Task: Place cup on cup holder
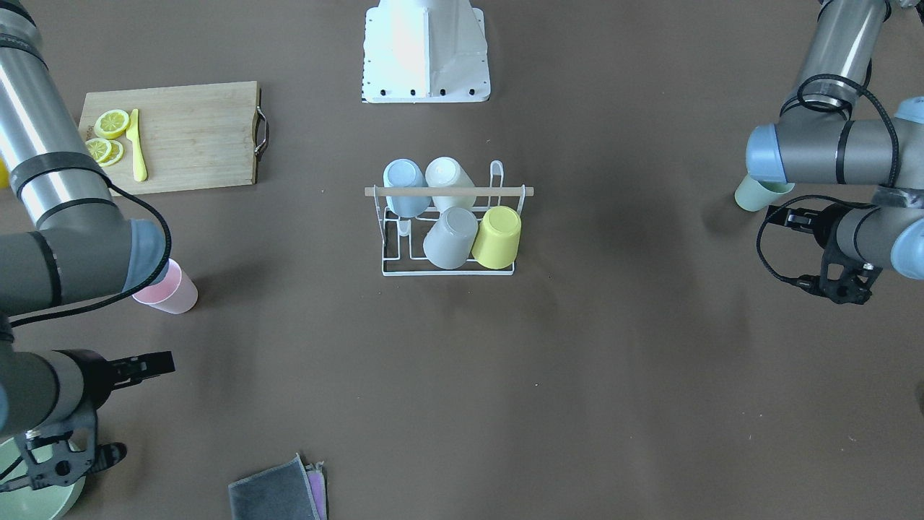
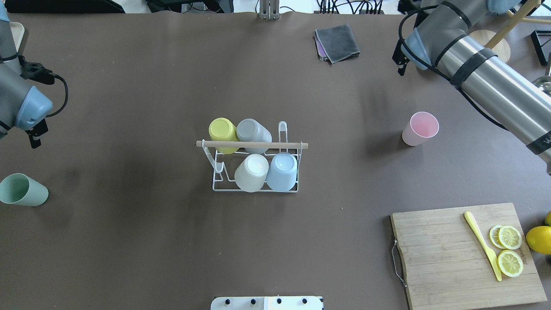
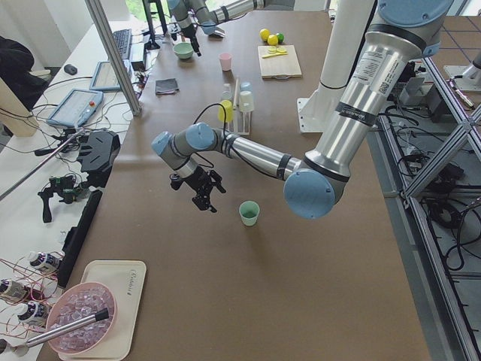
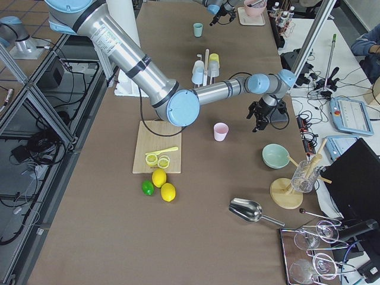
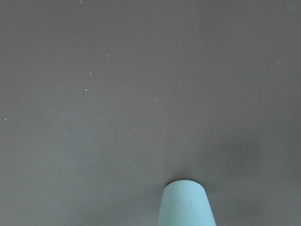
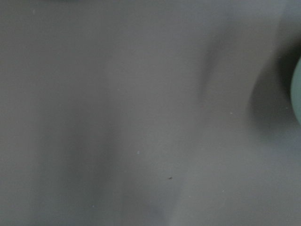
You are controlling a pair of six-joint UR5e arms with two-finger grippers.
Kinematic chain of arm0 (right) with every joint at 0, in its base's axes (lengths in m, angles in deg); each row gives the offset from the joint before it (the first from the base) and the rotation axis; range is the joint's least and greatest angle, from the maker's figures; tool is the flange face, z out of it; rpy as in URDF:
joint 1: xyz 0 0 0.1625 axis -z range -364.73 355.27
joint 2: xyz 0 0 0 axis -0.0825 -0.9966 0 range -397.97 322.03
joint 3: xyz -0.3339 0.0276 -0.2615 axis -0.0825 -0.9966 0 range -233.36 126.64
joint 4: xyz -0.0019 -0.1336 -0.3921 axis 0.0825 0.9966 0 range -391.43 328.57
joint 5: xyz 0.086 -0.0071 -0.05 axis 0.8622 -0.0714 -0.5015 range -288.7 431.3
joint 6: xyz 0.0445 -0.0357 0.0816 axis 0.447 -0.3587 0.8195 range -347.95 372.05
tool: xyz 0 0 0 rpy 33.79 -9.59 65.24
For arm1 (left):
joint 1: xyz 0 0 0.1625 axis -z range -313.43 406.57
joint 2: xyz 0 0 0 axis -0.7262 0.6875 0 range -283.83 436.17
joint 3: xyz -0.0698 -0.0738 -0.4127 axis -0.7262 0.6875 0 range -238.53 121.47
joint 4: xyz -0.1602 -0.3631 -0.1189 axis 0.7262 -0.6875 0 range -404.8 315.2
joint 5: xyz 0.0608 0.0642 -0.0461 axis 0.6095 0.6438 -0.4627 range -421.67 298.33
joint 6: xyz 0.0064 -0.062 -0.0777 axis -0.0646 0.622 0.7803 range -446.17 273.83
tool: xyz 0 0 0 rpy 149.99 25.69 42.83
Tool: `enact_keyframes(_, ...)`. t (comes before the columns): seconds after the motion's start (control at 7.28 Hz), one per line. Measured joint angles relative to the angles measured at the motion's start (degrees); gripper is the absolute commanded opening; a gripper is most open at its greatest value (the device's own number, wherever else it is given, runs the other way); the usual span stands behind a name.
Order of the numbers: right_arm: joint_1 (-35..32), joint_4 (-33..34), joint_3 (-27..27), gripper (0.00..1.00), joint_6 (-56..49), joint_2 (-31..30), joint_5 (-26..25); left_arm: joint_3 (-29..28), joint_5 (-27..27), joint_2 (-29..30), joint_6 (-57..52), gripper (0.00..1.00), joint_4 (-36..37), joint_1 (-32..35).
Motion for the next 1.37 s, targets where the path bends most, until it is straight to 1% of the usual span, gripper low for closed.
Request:
enact_keyframes(0.27, 3.0, 8.4, 0.5, 1.0, -10.3, 3.2, -4.4, 0.0, 0.0, -0.9, -0.1, 0.98, 0.5, -1.6)
enact_keyframes(0.55, 6.7, 11.7, 0.1, 1.0, -20.9, 4.9, -11.0, -0.3, 0.0, -2.0, -0.2, 0.98, 0.3, -4.8)
enact_keyframes(0.69, 8.0, 12.1, -0.2, 1.0, -25.3, 4.9, -13.1, -1.1, 0.0, -2.3, -1.2, 0.98, 0.2, -5.9)
enact_keyframes(0.96, 11.2, 13.2, -0.8, 1.0, -29.8, 4.3, -16.0, -4.3, 0.0, -1.9, -6.7, 0.98, 0.5, -7.3)
enact_keyframes(1.37, 15.2, 17.3, -1.1, 1.0, -31.0, 3.7, -17.3, -6.7, -0.1, -1.2, -9.0, 0.98, 1.4, -8.0)
